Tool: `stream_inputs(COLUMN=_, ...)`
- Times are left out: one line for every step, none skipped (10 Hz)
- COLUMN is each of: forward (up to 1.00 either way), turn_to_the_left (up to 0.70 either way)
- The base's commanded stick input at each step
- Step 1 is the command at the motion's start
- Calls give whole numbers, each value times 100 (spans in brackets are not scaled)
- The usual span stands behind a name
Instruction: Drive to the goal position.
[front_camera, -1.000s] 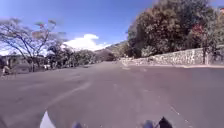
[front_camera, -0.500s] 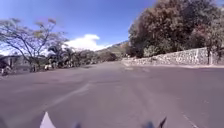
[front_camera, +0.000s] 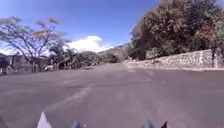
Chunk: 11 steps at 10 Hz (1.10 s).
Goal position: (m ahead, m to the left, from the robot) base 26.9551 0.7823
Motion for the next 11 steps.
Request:
stream_inputs(forward=50, turn_to_the_left=-11)
stream_inputs(forward=50, turn_to_the_left=-31)
stream_inputs(forward=50, turn_to_the_left=-50)
stream_inputs(forward=50, turn_to_the_left=-50)
stream_inputs(forward=50, turn_to_the_left=-50)
stream_inputs(forward=50, turn_to_the_left=-50)
stream_inputs(forward=50, turn_to_the_left=-50)
stream_inputs(forward=50, turn_to_the_left=-50)
stream_inputs(forward=50, turn_to_the_left=-50)
stream_inputs(forward=50, turn_to_the_left=-50)
stream_inputs(forward=50, turn_to_the_left=-50)
